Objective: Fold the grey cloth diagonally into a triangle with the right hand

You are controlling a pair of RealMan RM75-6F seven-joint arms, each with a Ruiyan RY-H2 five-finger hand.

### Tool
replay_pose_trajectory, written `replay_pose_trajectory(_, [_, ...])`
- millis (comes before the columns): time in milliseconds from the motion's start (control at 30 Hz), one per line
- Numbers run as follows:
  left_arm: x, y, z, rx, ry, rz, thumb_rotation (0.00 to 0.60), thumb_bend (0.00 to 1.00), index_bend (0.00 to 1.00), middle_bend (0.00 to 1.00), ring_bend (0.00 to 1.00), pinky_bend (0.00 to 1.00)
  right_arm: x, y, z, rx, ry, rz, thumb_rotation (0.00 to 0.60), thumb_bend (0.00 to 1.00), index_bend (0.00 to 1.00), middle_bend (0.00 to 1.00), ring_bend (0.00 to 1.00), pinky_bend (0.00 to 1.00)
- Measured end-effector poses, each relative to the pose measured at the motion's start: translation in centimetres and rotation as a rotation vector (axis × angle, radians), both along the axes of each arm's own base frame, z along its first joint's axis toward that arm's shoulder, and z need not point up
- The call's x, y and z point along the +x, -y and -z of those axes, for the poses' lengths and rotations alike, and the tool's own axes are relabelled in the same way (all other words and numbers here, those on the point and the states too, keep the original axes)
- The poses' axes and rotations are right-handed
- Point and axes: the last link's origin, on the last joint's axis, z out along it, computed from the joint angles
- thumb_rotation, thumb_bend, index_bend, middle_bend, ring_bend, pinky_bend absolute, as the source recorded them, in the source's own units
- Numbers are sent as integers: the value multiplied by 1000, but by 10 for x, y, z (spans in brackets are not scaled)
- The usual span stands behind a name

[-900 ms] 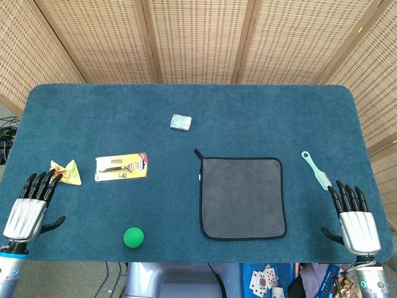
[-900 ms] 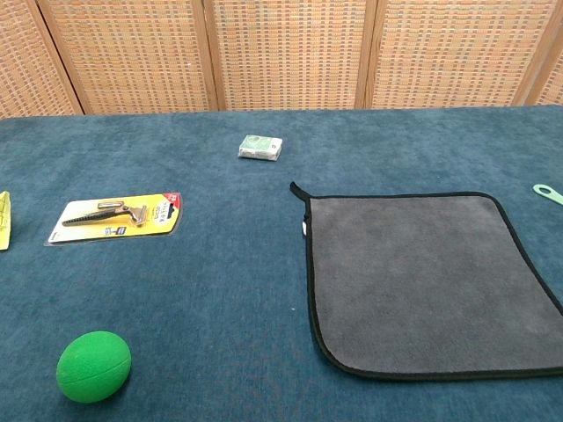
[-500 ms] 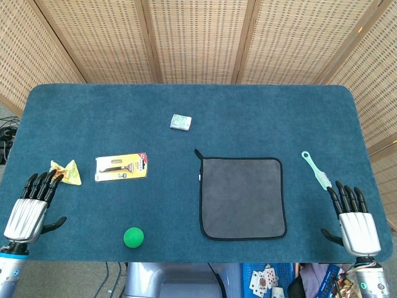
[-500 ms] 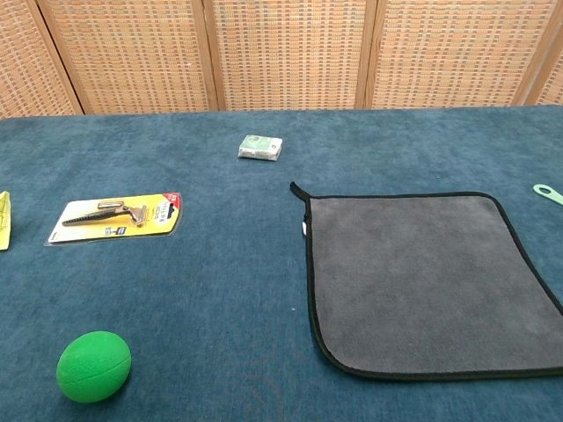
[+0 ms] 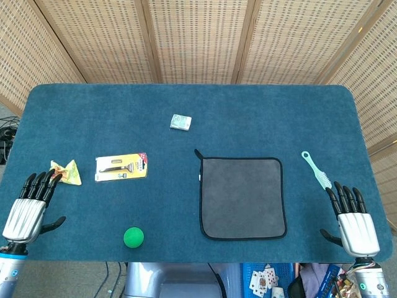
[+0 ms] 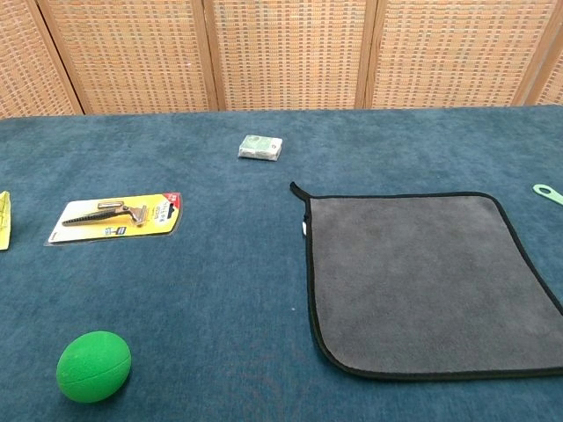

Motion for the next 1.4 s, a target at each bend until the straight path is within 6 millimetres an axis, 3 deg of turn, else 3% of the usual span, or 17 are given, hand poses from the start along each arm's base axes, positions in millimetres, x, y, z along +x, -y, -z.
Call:
replay_pose_trajectory(433, [1,0,-1,-1,7,1,600,173,0,0,0,0,8,-6,7,47,15,-19,600,26,0,0,0,0])
replay_pose_trajectory(633, [1,1,-2,-1,15,2,600,172,0,0,0,0,18,-11,27,111,2,-43,600,11,1,0,0,0])
replay_pose_trajectory(1067, [2,2,-1,-6,23,6,600,172,0,0,0,0,41,-11,97,221,42,-92,600,11,48,0,0,0])
replay_pose_trajectory(1400, [2,2,1,-12,16,7,600,173,0,0,0,0,34,-1,107,225,42,-59,600,10,48,0,0,0])
